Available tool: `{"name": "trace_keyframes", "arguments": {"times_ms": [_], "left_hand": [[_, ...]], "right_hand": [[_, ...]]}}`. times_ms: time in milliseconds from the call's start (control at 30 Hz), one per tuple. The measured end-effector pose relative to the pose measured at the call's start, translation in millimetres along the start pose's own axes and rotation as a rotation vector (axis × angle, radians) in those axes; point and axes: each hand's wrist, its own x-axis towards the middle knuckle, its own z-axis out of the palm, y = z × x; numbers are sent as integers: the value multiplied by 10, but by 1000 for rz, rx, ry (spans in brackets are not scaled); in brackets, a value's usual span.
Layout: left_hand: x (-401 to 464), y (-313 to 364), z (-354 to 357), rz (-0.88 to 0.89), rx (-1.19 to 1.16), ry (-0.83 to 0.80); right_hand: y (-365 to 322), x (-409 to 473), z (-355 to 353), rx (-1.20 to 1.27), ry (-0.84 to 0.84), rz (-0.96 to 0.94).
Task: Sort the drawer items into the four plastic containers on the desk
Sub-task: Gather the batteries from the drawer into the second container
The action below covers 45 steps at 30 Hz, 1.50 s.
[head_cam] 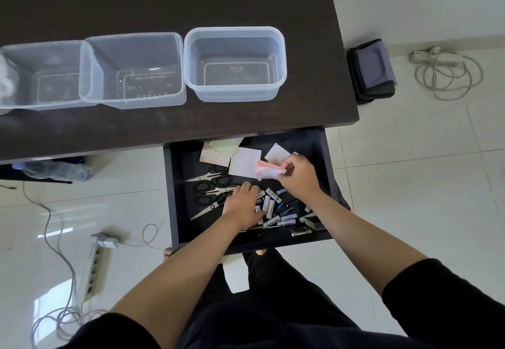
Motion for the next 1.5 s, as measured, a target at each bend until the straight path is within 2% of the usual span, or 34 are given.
{"name": "trace_keyframes", "arguments": {"times_ms": [133, 300, 533, 633, 800, 933, 1133, 1233, 1333, 1500], "left_hand": [[-3, -15, -4, -5, 5, -12], [1, -19, -7, -4, -12, -13], [14, -32, -21, -1, -28, -27], [30, -53, -22, 1, -37, -31], [56, -90, -17, -1, -79, -34], [63, -114, -11, -4, -143, -28], [65, -110, -3, 9, -133, -23], [70, -76, -6, 31, -60, -31], [85, -38, -8, 47, -8, -52], [121, -2, -33, 84, 117, -125]], "right_hand": [[-124, -31, -41, 60, -57, -80], [-174, 81, -46, 117, -58, -38], [-158, 153, 4, 55, 96, -105], [-96, 149, 36, -12, 110, -102], [79, 150, 48, -181, -62, -116], [93, 144, 12, -333, -155, -214], [162, -75, -106, -316, -73, -358], [254, -246, -152, -463, -250, -254], [347, -363, -135, -615, -331, -295], [286, -358, -20, -675, -474, -304]]}}
